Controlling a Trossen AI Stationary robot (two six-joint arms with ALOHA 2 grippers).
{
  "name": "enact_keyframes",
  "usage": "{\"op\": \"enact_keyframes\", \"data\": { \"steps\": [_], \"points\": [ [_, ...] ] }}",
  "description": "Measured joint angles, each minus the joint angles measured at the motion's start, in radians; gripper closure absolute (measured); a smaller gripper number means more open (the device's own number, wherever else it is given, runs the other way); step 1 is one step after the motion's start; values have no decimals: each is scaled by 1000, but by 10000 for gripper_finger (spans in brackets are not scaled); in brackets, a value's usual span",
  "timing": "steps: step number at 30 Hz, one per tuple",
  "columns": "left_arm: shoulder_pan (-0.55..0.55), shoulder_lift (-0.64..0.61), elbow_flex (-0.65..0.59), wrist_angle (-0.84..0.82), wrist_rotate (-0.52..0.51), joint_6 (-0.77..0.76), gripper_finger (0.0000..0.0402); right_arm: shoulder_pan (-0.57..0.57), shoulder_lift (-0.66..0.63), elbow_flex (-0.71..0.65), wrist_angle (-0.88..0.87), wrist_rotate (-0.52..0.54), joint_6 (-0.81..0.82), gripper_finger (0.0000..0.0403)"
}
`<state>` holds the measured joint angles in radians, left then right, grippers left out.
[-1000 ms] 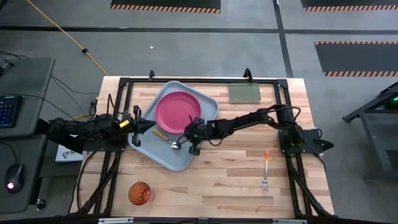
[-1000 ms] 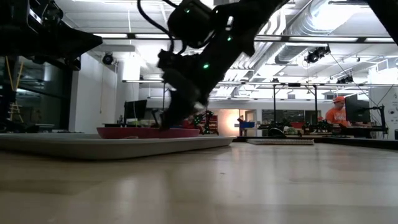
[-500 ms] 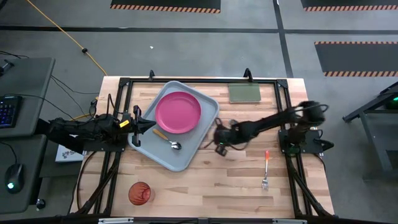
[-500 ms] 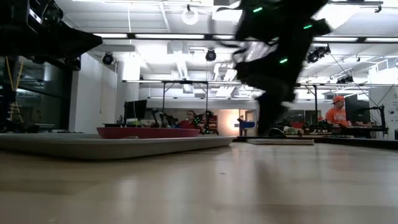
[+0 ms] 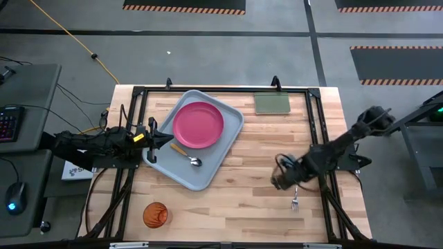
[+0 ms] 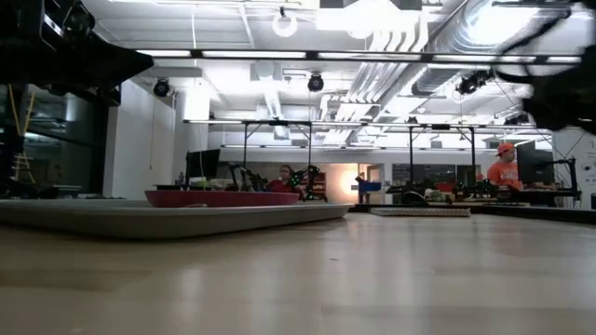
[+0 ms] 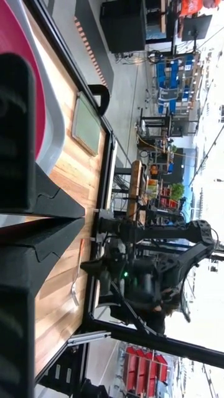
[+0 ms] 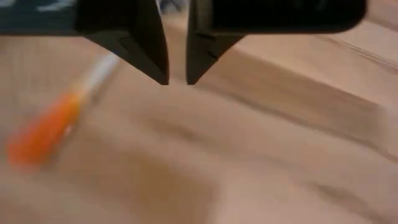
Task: Pick and place plate/cup/fork/spoon on tray
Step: Put the orange fork on the grey tray to the bottom of the yellow spoon
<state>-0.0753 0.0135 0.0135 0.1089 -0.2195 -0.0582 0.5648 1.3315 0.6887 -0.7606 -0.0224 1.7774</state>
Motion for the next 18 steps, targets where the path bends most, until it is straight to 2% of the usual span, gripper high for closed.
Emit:
{"op": "enact_keyframes", "data": {
  "steps": [6, 10, 18],
  "points": [
    [0, 0, 0, -8, 0, 1, 398, 179, 2, -17, -8, -37, 322, 280],
    [0, 0, 0, -9, 0, 1, 398, 241, 17, -17, -40, -13, 465, 255],
    [0, 0, 0, -9, 0, 0, 398, 235, 129, -17, 60, -9, 467, 257]
  ]
}}
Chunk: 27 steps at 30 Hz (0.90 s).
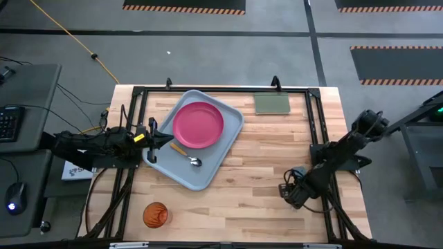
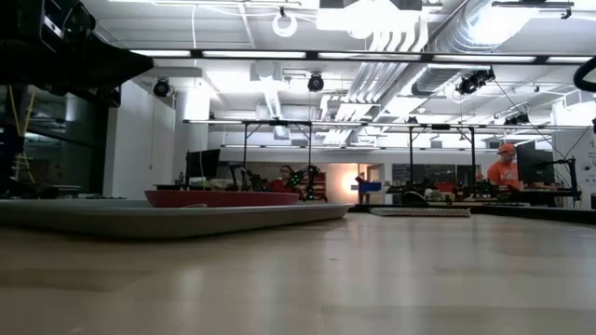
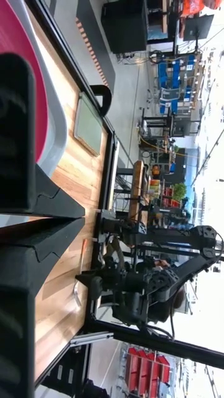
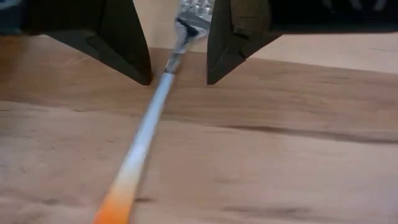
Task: Pick and place plate/cup/fork/spoon on tray
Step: Put the orange fork on the grey tray to the bottom of the yellow spoon
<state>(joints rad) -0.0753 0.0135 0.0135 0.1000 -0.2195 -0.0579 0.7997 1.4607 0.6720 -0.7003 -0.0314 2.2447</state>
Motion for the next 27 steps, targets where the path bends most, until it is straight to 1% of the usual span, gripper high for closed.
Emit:
{"op": "enact_keyframes", "data": {
  "steps": [4, 10, 13, 22, 24, 27],
  "points": [
    [0, 0, 0, -1, 0, 0, 398, -3, 27, 3, 14, -10, -4, 258],
    [0, 0, 0, -1, 0, 1, 398, -5, 29, 4, -15, -13, 4, 266],
    [0, 0, 0, 0, 0, 0, 398, -14, 30, 4, -25, -17, -2, 289],
    [0, 0, 0, -1, 0, 1, 398, -57, 27, 3, -35, -23, -105, 391],
    [0, 0, 0, 0, 0, 0, 398, -67, 19, 3, -36, -27, -129, 397],
    [0, 0, 0, 0, 0, 1, 398, -82, -3, -2, -52, -18, -160, 390]
  ]
}}
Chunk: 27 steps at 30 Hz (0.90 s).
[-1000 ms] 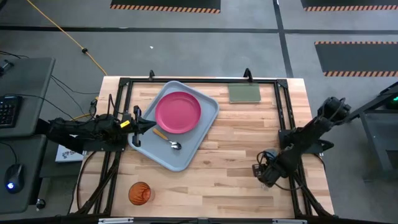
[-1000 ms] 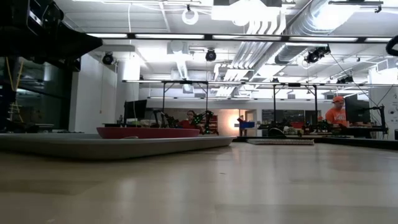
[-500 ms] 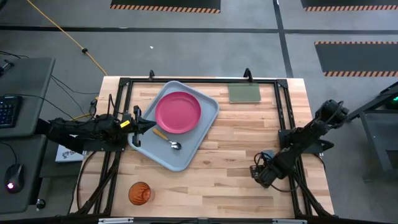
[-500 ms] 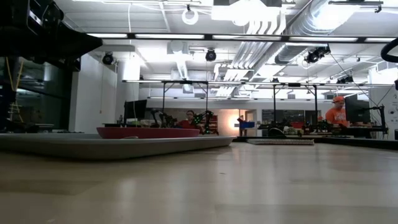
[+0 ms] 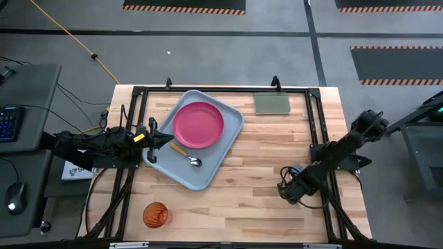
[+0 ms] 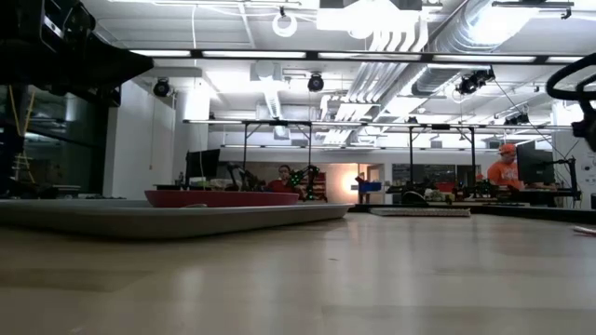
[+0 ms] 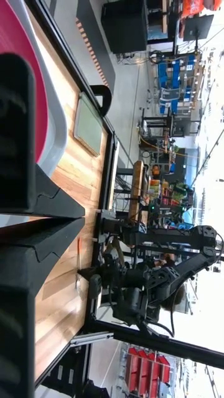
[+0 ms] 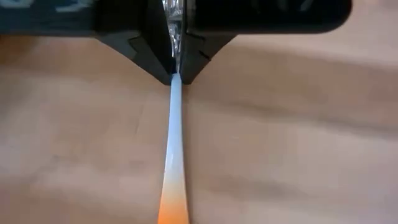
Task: Pick and place plate/cup/fork/spoon on tray
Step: Put the orange fork on the grey tray to the bottom of the yellow spoon
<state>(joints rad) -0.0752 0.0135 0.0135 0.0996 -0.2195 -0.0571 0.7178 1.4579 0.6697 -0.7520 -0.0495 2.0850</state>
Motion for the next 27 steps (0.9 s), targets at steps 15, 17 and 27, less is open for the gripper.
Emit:
{"op": "enact_keyframes", "data": {
  "steps": [15, 17, 27],
  "points": [
    [0, 0, 0, 0, 0, -1, 398, -181, -55, 158, 90, 286, -487, 400],
    [0, 0, 0, 0, 0, 0, 398, -230, -56, 164, 160, 307, -604, 400],
    [0, 0, 0, 0, 0, -1, 398, -477, 51, 166, 656, 189, -1172, 402]
  ]
}}
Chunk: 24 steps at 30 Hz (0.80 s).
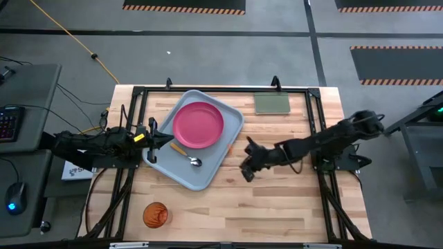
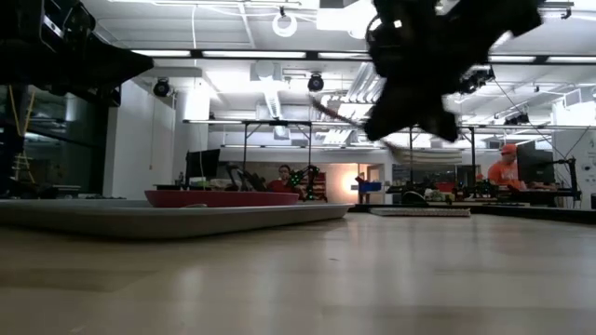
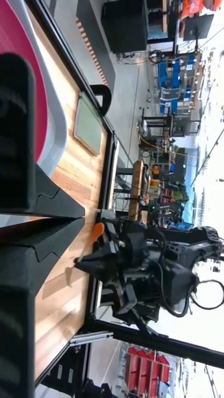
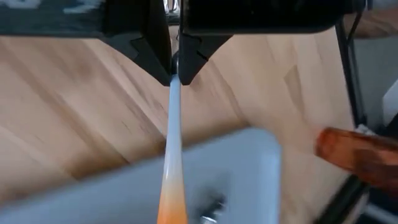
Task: Pick and place plate/cup/fork/spoon on tray
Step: Put the orange fork on the grey tray to the bottom of the yellow spoon
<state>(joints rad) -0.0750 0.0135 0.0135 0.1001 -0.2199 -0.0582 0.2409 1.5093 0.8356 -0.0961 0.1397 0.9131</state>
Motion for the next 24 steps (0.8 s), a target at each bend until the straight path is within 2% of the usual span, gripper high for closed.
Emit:
{"op": "enact_keyframes", "data": {
  "steps": [2, 5, 14, 24],
  "points": [
    [0, 0, 0, -1, 0, 1, 398, -35, 55, 10, 82, -48, -89, 402],
    [0, 0, 0, 0, 0, 0, 398, -71, 146, 83, 88, -72, -199, 402],
    [0, 0, 0, 0, 0, 0, 398, -115, 423, 455, 76, -124, -533, 402],
    [0, 0, 0, -1, 0, 1, 398, -131, 662, 754, 69, -171, -596, 402]
  ]
}}
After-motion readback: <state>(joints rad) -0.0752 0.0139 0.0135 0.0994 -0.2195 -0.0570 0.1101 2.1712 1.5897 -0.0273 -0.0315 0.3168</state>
